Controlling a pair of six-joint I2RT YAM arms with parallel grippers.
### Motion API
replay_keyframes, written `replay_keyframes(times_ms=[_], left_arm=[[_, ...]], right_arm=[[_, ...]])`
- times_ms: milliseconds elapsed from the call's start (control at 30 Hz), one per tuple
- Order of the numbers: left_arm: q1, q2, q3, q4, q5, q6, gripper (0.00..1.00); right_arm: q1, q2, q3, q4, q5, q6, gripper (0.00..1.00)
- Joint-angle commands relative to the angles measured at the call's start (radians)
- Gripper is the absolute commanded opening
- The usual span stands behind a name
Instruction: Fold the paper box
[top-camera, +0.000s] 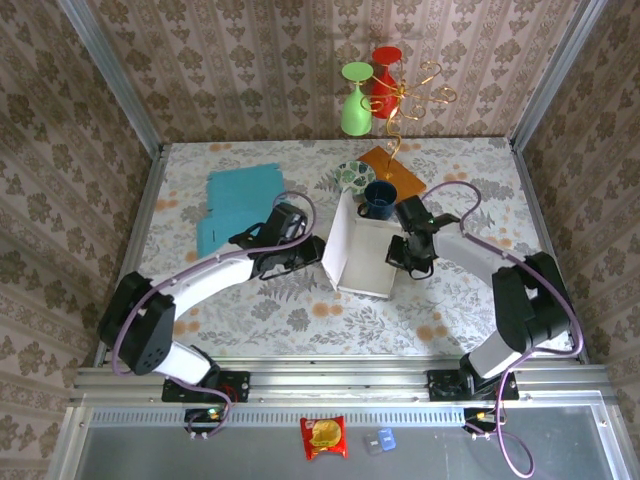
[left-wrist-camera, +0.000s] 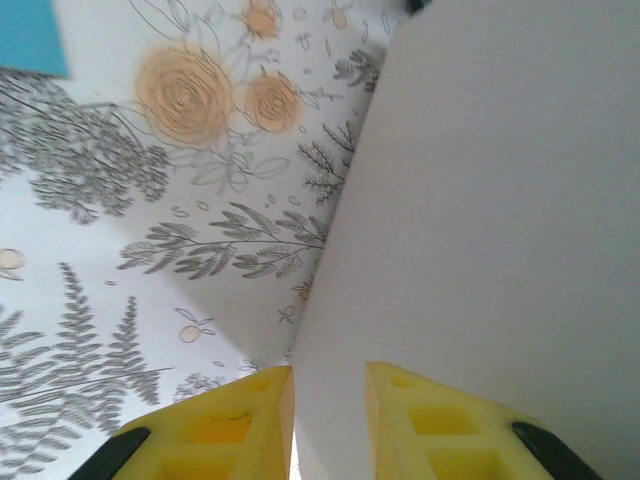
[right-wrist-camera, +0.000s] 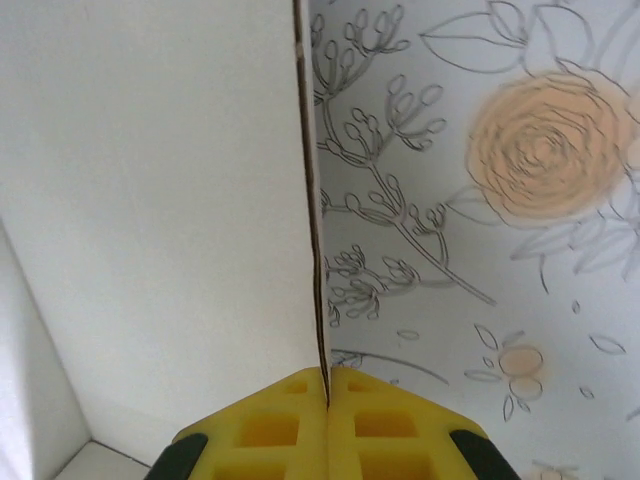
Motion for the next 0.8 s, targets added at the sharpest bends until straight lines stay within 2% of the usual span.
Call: replay_keyframes(times_ms=[0, 200, 300, 433, 633, 767], left_arm=[[0.016, -0.061, -0.02, -0.093, -0.067, 0.056, 0.26], [0.038, -0.115, -0.036, -0.133, -0.089, 0.09, 0.26], [0.041, -0.131, -0.037, -0.149, -0.094, 0.105, 0.26], [0.042, -0.151, -0.04, -0.158, -0.095, 0.126, 0.27], [0.041, -0.162, -0.043, -0.16, -0.064, 0.177, 0.28], [0.041, -0.166, -0.044, -0.157, -0.036, 0.224, 0.29]], right_arm=[[0.029, -0.086, -0.058, 0.008, 0.067, 0.21, 0.0], [0.089, -0.227, -0.197, 0.097, 0.107, 0.488, 0.0], [0.116, -0.256, -0.23, 0.083, 0.141, 0.597, 0.0], [0.157, -0.314, -0.297, 0.086, 0.2, 0.815, 0.0], [0.207, -0.327, -0.318, 0.055, 0.256, 1.108, 0.0], [0.24, -0.29, -0.285, 0.001, 0.276, 1.218, 0.0]])
